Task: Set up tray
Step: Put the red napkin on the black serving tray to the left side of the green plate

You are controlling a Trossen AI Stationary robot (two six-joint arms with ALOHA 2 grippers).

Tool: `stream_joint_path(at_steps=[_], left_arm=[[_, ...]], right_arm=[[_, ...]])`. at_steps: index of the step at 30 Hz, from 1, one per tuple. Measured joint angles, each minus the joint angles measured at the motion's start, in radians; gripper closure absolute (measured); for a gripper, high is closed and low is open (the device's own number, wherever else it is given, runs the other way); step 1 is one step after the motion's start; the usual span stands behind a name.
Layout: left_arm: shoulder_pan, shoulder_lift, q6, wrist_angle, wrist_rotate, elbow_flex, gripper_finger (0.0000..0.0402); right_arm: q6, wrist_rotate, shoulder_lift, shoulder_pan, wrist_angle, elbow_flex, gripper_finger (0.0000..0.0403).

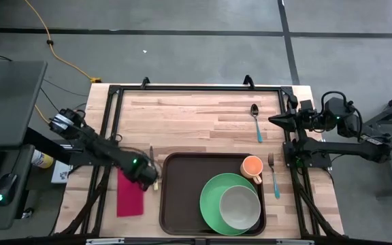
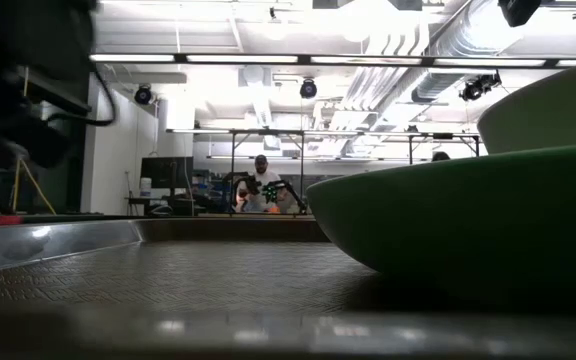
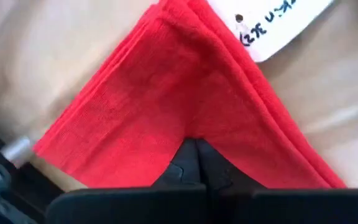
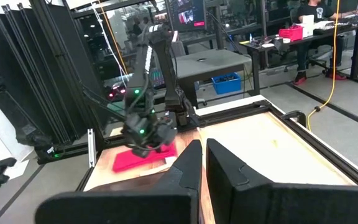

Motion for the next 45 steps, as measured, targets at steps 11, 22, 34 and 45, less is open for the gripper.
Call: stream_joint_path(at_steps=[11,22,34,45], left_arm=[[0.384,0.001,0.337,0.034,-0.263,-0.004,0.039],[0.746,0.006,0.742,0.321,-0.289,0.029,0.039],[0.851,0.027,0.851,0.419,-0.241,0.114,0.0384],[0.844,0.012,0.908,0.401,-0.237,0.207,0.0361]], right_arm=[[0.008,-0.003,0.0,0.0,0.0,0.0,0.0402],[0.031,-0.006,0.0,0.0,-0.018,0.0,0.0402],[0.045,0.005,0.0,0.0,-0.021,0.0,0.0402],[0.043,0.008,0.0,0.0,-0.02,0.0,0.0402]])
